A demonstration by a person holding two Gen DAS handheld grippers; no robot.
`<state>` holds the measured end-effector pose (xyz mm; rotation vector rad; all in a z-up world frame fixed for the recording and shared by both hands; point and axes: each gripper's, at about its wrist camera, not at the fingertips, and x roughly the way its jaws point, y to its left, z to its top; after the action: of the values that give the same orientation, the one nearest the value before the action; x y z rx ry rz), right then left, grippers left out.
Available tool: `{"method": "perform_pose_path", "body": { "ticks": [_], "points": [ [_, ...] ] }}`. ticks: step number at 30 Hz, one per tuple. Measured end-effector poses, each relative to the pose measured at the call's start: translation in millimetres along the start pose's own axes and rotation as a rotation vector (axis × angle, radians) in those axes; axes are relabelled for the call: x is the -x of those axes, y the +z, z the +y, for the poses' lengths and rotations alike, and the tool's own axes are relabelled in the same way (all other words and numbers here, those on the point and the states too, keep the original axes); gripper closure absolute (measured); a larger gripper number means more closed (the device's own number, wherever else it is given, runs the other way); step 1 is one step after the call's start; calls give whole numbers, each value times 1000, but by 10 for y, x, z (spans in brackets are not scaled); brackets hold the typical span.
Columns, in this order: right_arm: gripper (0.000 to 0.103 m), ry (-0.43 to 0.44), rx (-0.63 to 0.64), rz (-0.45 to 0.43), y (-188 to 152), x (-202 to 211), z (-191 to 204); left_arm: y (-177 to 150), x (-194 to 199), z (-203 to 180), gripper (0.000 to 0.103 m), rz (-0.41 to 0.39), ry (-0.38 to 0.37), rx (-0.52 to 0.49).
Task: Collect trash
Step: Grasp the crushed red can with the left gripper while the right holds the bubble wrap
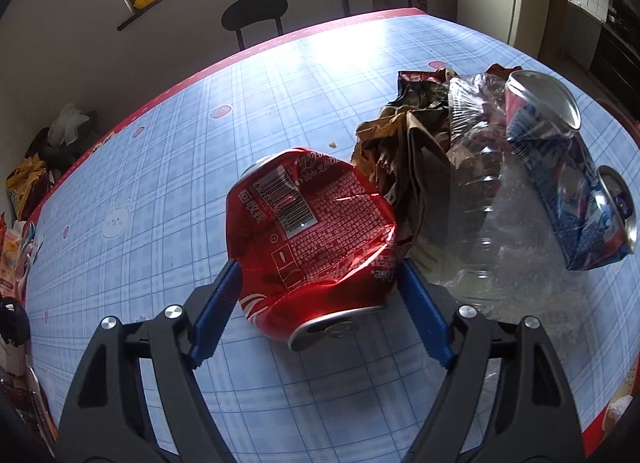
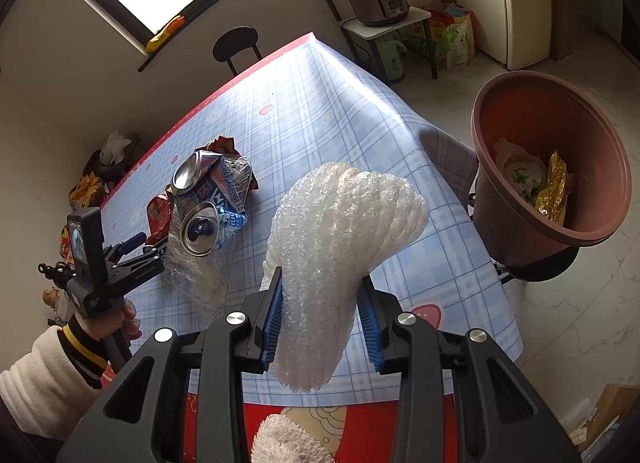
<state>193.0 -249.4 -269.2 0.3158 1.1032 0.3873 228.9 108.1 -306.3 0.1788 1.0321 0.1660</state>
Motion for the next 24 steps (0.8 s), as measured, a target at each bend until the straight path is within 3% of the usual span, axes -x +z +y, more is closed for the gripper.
{"method": "perform_pose_path", "body": {
  "ticks": [5,9,13,24],
  "points": [
    [68,-3,7,6,-2,-25,39,-9,-99,17,25,5,18,-15],
    [68,-1,13,3,16,-15,83,-13,-21,73,49,-24,-8,-13],
    [68,5,23,-5,41,3,128,-25,163,239,59,-60,-73,50],
    [68,34,38,-27,100,47,227,-276,931,819,62,-195,-208,308]
  ]
}}
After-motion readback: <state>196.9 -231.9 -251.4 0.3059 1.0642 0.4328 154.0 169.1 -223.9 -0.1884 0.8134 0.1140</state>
